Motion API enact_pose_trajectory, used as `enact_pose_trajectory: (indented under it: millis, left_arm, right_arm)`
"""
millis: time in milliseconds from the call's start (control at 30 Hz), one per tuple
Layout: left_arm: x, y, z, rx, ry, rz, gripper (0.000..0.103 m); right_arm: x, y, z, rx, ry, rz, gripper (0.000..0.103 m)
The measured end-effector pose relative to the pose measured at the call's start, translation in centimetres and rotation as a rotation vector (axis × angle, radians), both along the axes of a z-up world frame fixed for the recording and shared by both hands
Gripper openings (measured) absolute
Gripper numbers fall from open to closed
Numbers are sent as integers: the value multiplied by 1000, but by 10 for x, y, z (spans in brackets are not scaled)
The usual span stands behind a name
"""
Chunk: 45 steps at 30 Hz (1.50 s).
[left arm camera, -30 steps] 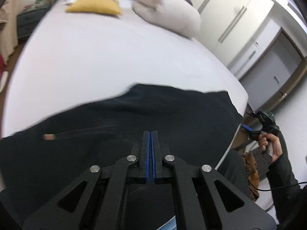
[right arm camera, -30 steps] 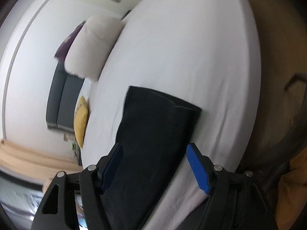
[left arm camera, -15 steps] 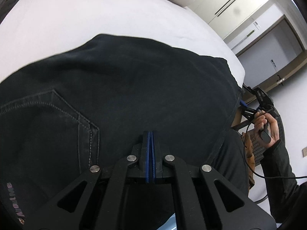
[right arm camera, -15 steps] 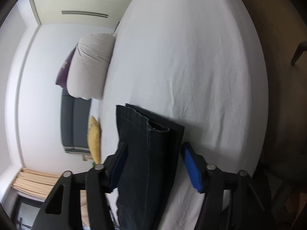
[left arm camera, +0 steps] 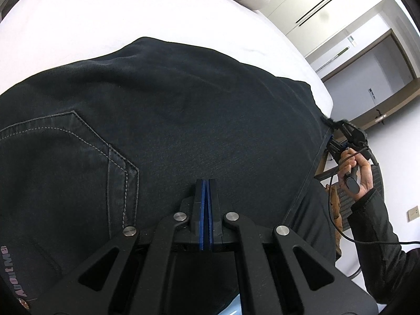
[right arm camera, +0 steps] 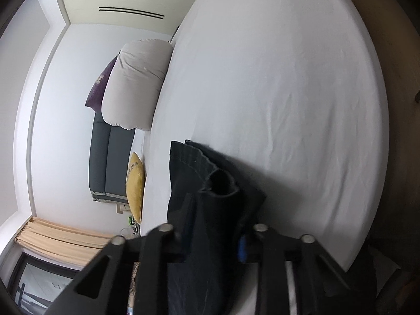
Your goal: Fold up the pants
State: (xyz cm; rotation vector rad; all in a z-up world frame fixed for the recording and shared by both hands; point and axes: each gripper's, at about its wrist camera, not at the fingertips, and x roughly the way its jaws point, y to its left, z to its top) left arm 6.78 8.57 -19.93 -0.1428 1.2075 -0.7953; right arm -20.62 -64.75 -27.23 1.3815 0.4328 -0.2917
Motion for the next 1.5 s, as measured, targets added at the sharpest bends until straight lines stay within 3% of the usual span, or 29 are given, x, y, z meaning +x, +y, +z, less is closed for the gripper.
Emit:
enact_pose_trajectory:
  millis: [100,267,400,533,633,733,833,867,933,967,1000,1167,1500]
  left_arm:
    - [1,3,-1,-8,9,4,1]
    - [2,7,-1,-16,20,13,1]
    - [4,9,-1,-24,30,25,1]
    - [9,12,-2,-56,60,50,1]
    - [14,14,-1,-98,93,71,1]
    - [20,14,0,-135,113,89,1]
    - [28,14,2,-185,144,113,2]
    - [31,13,2,-201,157,121,9]
    - [39,12,1,-239,191,148,35]
    - [42,11,1,-258,207,164,70]
    - [45,10,1,-282,215,181,87]
    - [63,-10,-5,-344,313,190,88]
    - [92,-87,-2,-392,446,99,88]
  right_arm:
    - [0,-1,-1,-3,7,2,10]
    - [4,2,9,-50,21,3,8]
    - [10,11,32,-146,42,13,8]
    - [32,46,74,-355,86,123,8]
    - [58,101,105,-561,127,284,8]
    - [79,159,115,-737,177,435,8]
    - [97,220,106,-888,231,596,7]
    - [103,243,98,-937,259,656,7]
    - [114,271,82,-997,322,749,7]
    - [117,280,75,-1026,350,772,8]
    - [119,289,68,-1061,378,789,8]
    - [120,294,67,-1101,398,776,8]
    - [96,332,101,-1267,312,765,8]
